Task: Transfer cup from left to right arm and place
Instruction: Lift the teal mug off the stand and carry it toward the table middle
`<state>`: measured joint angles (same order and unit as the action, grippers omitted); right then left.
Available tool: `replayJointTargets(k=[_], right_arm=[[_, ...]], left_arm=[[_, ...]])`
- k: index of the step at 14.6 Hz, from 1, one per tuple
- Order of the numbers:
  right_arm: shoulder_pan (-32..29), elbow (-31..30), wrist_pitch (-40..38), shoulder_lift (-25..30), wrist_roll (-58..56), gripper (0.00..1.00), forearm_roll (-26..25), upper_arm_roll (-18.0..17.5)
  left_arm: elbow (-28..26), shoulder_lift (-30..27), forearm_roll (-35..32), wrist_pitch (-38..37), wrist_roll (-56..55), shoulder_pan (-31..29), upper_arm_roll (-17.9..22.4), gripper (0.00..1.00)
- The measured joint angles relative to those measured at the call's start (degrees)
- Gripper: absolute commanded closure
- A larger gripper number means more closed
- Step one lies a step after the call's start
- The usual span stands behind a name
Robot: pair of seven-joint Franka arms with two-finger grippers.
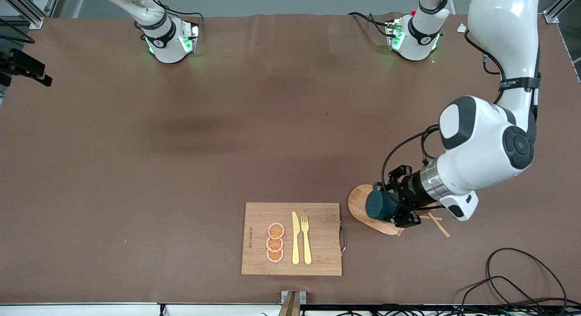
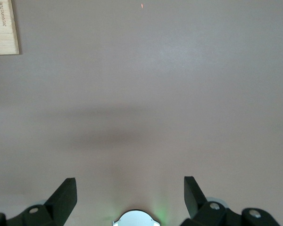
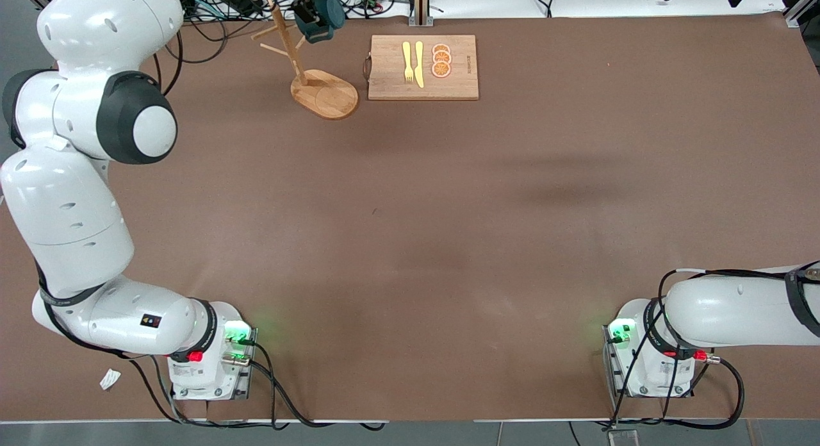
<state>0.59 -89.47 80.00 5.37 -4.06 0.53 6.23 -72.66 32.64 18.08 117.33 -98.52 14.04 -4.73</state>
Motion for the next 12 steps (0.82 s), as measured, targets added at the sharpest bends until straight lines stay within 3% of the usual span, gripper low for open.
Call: replayJointTargets(k=[3,12], right_arm=[[0.0,0.0,0.0,0.0,0.0,0.0,0.0,0.0],[0.0,0.0,0.1,-1.9,0.0,0.0,-0.1,0.1]], left_arm=[[0.0,-1.2,-2.7,-0.1,-0.8,4.0,-0.1,0.47],[-0.9,-1.2,-32.4,-0.2,-5.7,25.2,-0.3,0.64]])
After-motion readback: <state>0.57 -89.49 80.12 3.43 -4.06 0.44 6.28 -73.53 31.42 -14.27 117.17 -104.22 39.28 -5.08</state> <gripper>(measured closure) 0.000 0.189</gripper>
